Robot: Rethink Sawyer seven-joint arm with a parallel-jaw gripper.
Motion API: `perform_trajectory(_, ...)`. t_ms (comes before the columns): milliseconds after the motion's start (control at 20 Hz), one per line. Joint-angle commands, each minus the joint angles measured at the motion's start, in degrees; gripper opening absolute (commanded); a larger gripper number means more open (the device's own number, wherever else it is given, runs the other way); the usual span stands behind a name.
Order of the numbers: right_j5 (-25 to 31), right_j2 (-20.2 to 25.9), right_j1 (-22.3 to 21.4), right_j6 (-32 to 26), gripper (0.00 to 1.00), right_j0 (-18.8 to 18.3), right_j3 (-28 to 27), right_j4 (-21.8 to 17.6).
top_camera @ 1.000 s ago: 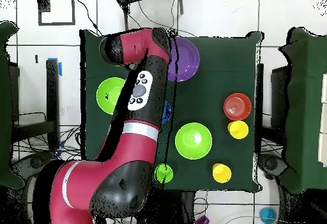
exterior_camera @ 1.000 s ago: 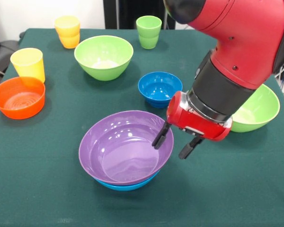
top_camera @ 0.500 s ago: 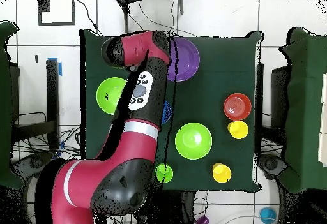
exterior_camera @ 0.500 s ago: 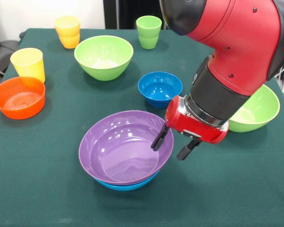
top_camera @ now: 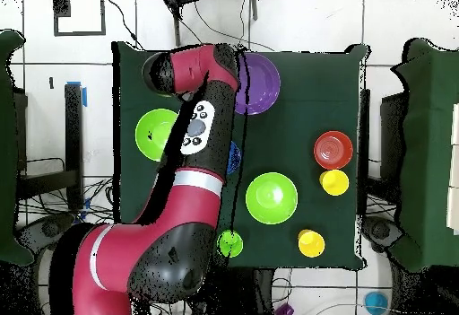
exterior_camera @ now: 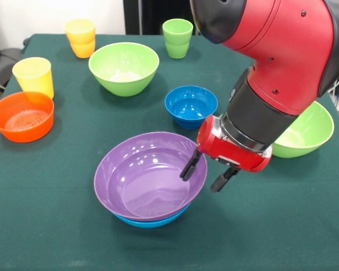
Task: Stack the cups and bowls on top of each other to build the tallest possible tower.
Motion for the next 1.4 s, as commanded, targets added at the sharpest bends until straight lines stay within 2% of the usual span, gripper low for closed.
perform_trajectory(50,-2.50,5.27,2.69,2.80,1.00,-0.68,-0.41,-0.93)
perform_trajectory(250,-2.76,4.94,2.69,2.91,1.00,-0.59,0.29,-1.19)
perform_trajectory(500,-2.71,4.60,3.81,3.06,1.00,-1.06,-1.37,-1.04)
perform_trajectory(850,-3.55,4.41,2.31,3.48,1.00,-0.31,1.41,-1.21)
perform_trajectory(1200,-2.38,4.26,2.04,3.06,1.00,-0.29,0.78,-1.04)
perform_trajectory(1400,-2.44,4.61,0.47,2.54,1.00,-0.11,2.46,-0.93)
